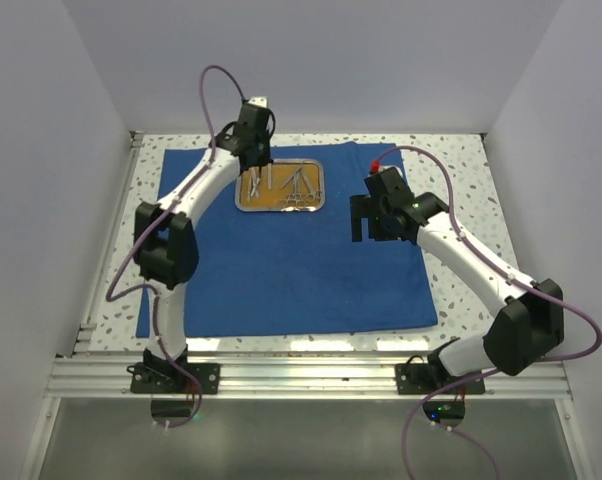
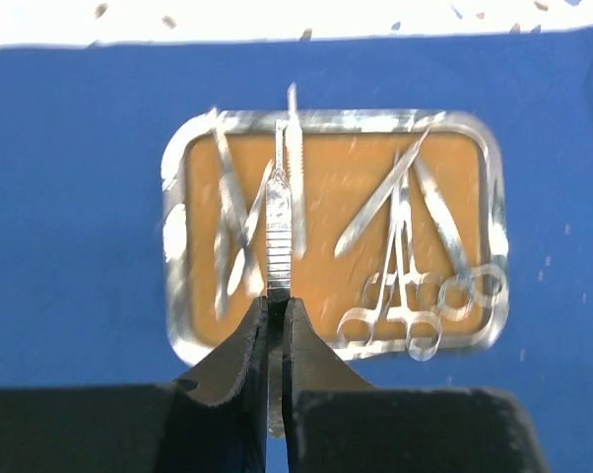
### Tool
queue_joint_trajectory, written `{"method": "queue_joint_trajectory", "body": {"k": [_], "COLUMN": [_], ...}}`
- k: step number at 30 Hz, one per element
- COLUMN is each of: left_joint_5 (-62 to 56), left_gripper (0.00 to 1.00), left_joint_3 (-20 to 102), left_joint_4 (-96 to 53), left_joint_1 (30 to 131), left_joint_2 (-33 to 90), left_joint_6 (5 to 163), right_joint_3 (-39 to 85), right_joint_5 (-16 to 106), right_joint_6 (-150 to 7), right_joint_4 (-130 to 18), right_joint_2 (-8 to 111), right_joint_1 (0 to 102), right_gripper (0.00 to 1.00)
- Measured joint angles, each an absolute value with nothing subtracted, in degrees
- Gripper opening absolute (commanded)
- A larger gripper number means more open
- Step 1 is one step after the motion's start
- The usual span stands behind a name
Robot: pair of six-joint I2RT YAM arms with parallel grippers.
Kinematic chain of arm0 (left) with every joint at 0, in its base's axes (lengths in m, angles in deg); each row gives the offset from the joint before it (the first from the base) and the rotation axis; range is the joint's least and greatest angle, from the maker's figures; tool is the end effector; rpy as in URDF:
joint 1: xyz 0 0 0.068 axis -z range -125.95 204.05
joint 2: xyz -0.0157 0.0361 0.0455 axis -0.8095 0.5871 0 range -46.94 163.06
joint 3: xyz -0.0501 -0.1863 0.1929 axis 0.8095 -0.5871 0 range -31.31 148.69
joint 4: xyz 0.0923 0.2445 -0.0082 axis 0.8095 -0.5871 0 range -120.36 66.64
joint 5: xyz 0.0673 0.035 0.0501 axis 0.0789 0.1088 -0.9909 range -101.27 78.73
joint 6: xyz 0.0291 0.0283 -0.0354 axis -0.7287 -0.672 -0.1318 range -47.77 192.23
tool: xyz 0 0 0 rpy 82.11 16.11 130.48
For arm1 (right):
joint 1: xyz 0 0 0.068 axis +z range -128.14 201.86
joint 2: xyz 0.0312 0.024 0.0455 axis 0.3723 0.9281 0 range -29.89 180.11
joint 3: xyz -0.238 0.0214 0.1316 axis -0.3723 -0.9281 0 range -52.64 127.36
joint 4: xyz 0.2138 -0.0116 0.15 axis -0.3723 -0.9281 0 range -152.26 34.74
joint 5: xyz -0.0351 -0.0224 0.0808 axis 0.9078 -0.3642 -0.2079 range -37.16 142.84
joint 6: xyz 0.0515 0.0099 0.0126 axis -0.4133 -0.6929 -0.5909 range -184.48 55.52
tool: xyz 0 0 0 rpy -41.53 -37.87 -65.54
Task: Open and lay out the surgical kit
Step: Pick up the medical item from the container, then place the medical item in the surgical kit.
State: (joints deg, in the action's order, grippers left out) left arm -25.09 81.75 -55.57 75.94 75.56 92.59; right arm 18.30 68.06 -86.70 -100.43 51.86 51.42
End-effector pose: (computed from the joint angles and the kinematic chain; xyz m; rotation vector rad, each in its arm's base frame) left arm 0.4620 -0.1765 0.2831 -0.0933 2.2728 -0.1105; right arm 0.2608 0.1373 0.2979 -0.0581 2.4975 0.0331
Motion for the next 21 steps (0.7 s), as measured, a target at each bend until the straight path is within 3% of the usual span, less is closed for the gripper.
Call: {"method": "queue_joint_trajectory", "body": {"k": [12, 19, 21], "left_joint_5": [-28.2, -28.3, -28.6], "left_gripper": [0.00, 0.00, 0.06], "left_joint_3": [32.8, 17.9, 16.4], "left_joint_4": [-57.5, -62.6, -64.5], "left_joint_1": [76.0, 76.4, 76.8], "left_joint_2": [35.3, 20.4, 18.4], "left_joint_6": [98.3, 103.9, 105.0], "right_joint_3": [16.4, 10.5, 8.9], "right_joint_5": [65.0, 62.0, 61.1], "right_joint_6": [-87.9, -89.6, -90.1], "right_joint_4": [-97.5, -96.3, -96.2], "right_joint_2": [48.5, 45.4, 44.9], "right_joint_1": [51.4, 51.4, 51.4], "right_gripper": [0.98, 0.98, 0.98]}}
